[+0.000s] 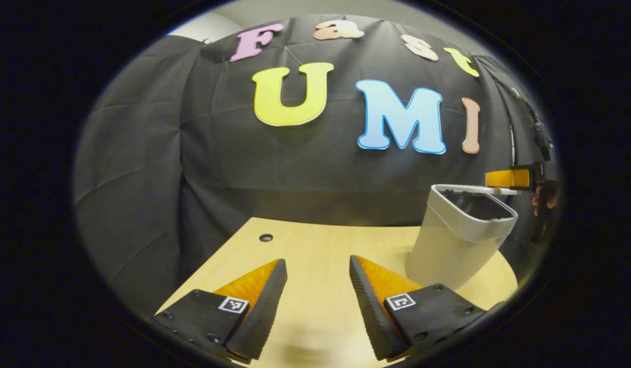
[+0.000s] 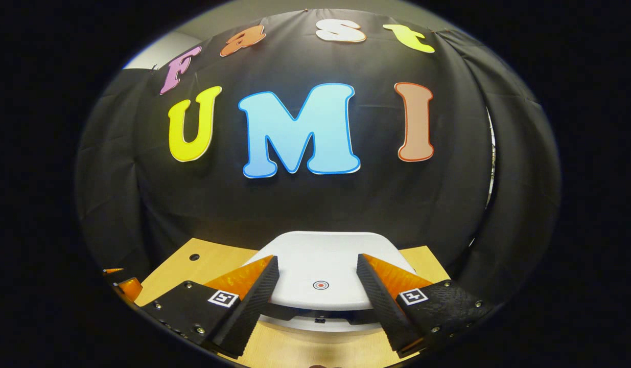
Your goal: Press the lid of the desktop garbage bin to open it, pick up the crumpled paper on the desktop and throw it into the bin, then pick up the pop can on the desktop and drop it into the bin, and finally close the garbage bin lid.
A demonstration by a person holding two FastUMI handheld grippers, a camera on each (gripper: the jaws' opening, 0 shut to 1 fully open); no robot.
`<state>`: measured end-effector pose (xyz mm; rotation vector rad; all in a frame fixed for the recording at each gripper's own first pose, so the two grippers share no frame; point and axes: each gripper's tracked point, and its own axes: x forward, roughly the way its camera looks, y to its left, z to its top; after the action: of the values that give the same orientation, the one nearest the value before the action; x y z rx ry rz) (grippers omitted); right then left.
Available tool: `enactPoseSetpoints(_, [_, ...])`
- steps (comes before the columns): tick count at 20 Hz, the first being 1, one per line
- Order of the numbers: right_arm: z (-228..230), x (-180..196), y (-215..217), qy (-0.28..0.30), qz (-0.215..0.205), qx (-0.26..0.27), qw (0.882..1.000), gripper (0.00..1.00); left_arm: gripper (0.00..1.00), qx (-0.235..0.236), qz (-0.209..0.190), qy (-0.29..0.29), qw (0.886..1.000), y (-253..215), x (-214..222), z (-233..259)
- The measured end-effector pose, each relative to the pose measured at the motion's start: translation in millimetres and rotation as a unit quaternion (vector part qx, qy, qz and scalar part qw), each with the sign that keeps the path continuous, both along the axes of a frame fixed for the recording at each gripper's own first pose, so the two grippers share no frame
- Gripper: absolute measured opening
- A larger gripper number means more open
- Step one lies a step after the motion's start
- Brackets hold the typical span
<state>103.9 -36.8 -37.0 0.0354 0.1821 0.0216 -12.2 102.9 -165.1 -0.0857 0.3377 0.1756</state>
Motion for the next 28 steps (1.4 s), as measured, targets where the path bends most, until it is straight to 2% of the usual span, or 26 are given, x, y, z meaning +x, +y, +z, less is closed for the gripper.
enactPoseSetpoints(2, [-7.9,-1.3,0.9,0.005,0.0,-0.005,1.0,0.98,0.84,0.0,0.006,0.0,1.0,3.1,-1.3,-1.0])
enactPoseSetpoints(4, [-10.2,-5.8,2.4,0.014,-0.001,-0.008,1.0,0.98,0.8,-0.001,0.01,0.001,1.0,3.1,-3.0,-1.4])
enactPoseSetpoints(7, [-26.7,-7.1,4.2,0.028,-0.002,-0.011,1.0,0.99,0.83,0.0,0.012,0.002,1.0,3.7,-3.7,-3.3])
enactPoseSetpoints(11, [-28.9,-9.2,4.4,0.002,-0.009,-0.016,1.0,0.99,0.8,-0.002,0.015,0.006,1.0,4.8,-5.5,-8.2])
enactPoseSetpoints(12, [-30.7,-9.5,5.0,-0.002,-0.01,-0.016,1.0,0.99,0.83,-0.002,0.015,0.007,1.0,4.4,-5.7,-8.9])
enactPoseSetpoints(18, [-35.1,-11.3,5.1,-0.047,-0.026,-0.022,0.998,0.99,0.83,-0.005,0.015,0.01,1.0,5.3,-1.4,-12.9])
enactPoseSetpoints(20, [-37.3,-11.4,5.6,-0.053,-0.029,-0.021,0.998,0.99,0.8,-0.005,0.015,0.012,1.0,5.9,-1.7,-15.3])
enactPoseSetpoints(21, [-38.9,-11.4,5.2,-0.057,-0.029,-0.018,0.998,1.0,0.83,-0.006,0.016,0.013,1.0,7.3,-3.5,-17.4])
enactPoseSetpoints(22, [-38.5,-12.0,5.1,-0.065,-0.029,-0.013,0.997,1.0,0.8,-0.008,0.017,0.014,1.0,8.3,-3.1,-18.7])
enactPoseSetpoints(23, [-39.7,-11.0,5.8,-0.07,-0.029,-0.015,0.997,1.0,0.85,-0.009,0.018,0.016,1.0,9.7,-4.0,-20.0])
enactPoseSetpoints(28, [-41.6,-10.8,5.6,-0.083,-0.029,-0.016,0.996,1.0,0.83,-0.012,0.02,0.021,1.0,13.4,-6.1,-24.6])
